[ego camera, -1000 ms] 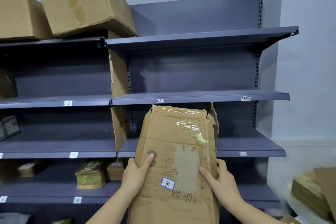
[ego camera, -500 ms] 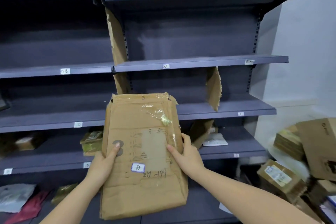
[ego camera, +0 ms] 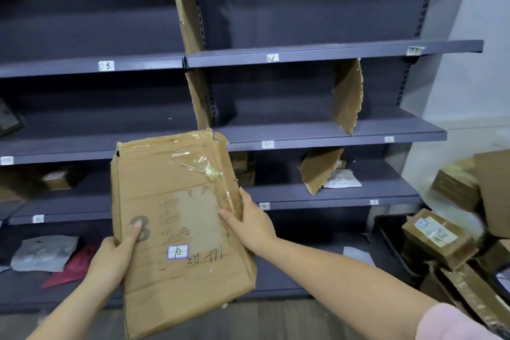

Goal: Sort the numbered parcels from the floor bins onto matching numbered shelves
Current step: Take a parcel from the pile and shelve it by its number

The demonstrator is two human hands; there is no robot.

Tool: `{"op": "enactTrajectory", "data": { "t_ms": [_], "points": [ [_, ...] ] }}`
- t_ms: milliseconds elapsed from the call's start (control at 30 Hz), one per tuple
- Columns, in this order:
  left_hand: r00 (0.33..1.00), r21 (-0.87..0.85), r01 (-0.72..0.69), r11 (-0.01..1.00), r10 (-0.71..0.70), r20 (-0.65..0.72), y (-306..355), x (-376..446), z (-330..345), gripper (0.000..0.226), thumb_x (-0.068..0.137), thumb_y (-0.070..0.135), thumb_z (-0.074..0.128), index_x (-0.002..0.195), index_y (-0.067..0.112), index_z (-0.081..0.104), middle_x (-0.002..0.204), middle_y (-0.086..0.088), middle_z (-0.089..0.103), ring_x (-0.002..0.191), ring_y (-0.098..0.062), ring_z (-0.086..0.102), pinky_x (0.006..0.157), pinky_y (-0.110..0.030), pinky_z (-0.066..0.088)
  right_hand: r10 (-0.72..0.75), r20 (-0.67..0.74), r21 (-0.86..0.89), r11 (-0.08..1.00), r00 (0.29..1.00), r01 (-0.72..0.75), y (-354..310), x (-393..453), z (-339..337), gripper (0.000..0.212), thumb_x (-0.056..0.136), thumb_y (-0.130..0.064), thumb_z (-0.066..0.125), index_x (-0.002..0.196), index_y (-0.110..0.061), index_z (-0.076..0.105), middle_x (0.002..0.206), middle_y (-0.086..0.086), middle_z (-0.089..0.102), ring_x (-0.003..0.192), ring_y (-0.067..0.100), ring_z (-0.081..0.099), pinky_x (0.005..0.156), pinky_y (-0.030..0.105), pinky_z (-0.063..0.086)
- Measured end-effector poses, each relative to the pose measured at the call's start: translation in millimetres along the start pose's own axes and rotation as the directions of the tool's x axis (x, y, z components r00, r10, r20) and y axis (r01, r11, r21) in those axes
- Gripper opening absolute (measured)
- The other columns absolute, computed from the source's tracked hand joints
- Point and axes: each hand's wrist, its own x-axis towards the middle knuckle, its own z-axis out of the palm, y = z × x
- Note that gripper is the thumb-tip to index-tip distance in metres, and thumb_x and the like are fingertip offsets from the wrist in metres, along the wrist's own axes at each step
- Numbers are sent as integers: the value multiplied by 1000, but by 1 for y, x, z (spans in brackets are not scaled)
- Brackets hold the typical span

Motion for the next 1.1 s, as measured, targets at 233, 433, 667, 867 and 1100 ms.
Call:
{"op": "enactTrajectory", "data": {
  "t_ms": [233, 433, 667, 867, 1100],
  "points": [
    [993, -44, 55, 998, -59, -105, -28, 24, -51, 67, 84, 67, 55, 118, 8, 60, 108, -11, 62, 101, -31, 57, 89, -41, 45, -89, 116, 24, 996, 989, 87, -35, 34, 62, 77, 87, -68, 48, 149, -33, 19, 136, -5, 56, 119, 21, 56, 94, 40, 48],
    [971, -39, 89, 995, -96, -220, -23, 45, -100, 51, 67, 73, 53, 80, 25, 64, 101, -9, 67, 103, -30, 60, 94, -41, 46, -188, 208, 46, 982, 960, 182, -79, 89, 119, 81, 87, -69, 47, 151, -30, 18, 140, -4, 53, 122, 22, 54, 95, 37, 47],
    [878, -82, 170, 982, -189, -439, -47, 94, -182, 80, 73, 78, 52, 111, 9, 61, 107, -8, 66, 101, -30, 61, 91, -43, 48, -336, 295, 118, 942, 894, 315, -157, 142, 196, 76, 88, -66, 49, 149, -32, 21, 132, -7, 58, 117, 21, 57, 89, 35, 48],
    [827, -91, 214, 973, -230, -513, -76, 121, -224, 57, 90, 61, 52, 111, 8, 56, 107, -11, 63, 105, -34, 59, 95, -44, 45, -361, 368, 149, 932, 857, 329, -191, 159, 257, 79, 85, -70, 48, 150, -34, 20, 133, -8, 58, 119, 21, 56, 93, 37, 49],
    [870, -58, 166, 984, -174, -461, -78, 199, -253, 61, 91, 60, 49, 120, 7, 57, 120, -15, 62, 112, -34, 56, 91, -39, 42, -307, 298, 155, 950, 904, 272, -208, 197, 293, 80, 85, -71, 48, 149, -32, 21, 134, -7, 57, 118, 19, 57, 93, 38, 49]
  ]
}}
